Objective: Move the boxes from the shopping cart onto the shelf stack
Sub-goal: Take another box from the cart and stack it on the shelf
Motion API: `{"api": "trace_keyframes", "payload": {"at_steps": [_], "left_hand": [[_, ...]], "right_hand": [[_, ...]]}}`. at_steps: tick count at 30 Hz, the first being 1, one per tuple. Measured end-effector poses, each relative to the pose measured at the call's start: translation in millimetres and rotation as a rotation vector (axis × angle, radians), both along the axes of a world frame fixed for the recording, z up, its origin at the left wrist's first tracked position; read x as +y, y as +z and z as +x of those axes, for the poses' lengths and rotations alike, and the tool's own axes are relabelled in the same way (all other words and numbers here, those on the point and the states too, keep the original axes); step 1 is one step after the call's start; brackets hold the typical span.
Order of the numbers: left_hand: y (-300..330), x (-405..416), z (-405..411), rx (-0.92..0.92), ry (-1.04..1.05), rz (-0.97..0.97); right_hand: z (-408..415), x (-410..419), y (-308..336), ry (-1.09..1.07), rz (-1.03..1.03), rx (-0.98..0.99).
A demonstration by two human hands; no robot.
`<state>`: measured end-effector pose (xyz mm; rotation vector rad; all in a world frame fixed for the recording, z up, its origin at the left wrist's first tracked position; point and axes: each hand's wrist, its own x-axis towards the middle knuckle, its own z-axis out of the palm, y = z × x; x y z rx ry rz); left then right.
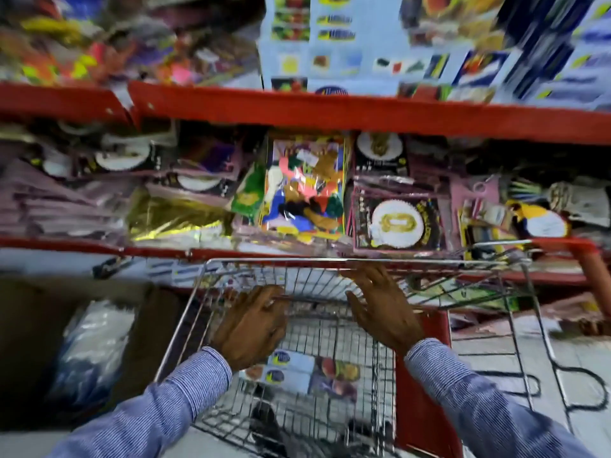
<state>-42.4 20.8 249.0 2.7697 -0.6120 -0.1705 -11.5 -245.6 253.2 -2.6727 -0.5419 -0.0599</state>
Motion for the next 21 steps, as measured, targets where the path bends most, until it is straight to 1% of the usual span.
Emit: {"api": "trace_keyframes", "payload": {"at_steps": [2, 4, 6, 8, 9, 12, 14, 16, 19, 21], "left_hand": [[-41.3, 2.6, -12.2, 0.117, 0.007, 0.025], [-80.5, 8.3, -20.1, 0.240, -0.030, 0.109], [-119.1, 12.5, -24.2, 0.348, -0.077, 0.131], [-142.2, 9.7, -26.8, 0.364, -0.127, 0.118], [-153.4, 6.6, -29.1, 0.394, -0.148, 0.135], [-185.0, 2.6, -31.2, 0.386, -0.208, 0.192], [-200.9, 4.3, -32.3, 0.458, -0.268, 0.162], [-217.6, 4.6, -33.0, 0.468, -0.322, 0.171], [-222.0, 1.9, -33.2, 0.517, -0.323, 0.249], [-226.7, 0.8, -31.4, 0.525, -0.391, 0.292]], "right_hand": [[-8.6, 2.4, -38.8, 0.004, -0.006, 0.113], [-18.2, 6.5, -74.0, 0.000, -0.018, 0.243], [-24.8, 13.2, -111.8, 0.021, -0.052, 0.352], [-30.5, 19.5, -142.9, 0.050, -0.097, 0.482], [-33.4, 22.7, -161.4, 0.061, -0.119, 0.538], [-38.7, 31.7, -208.0, 0.107, -0.199, 0.690], [-40.1, 39.2, -229.4, 0.154, -0.280, 0.769], [-38.1, 46.5, -247.6, 0.180, -0.310, 0.825], [-33.4, 52.0, -267.5, 0.204, -0.317, 0.871], [-26.4, 52.1, -272.6, 0.230, -0.308, 0.892]]}}
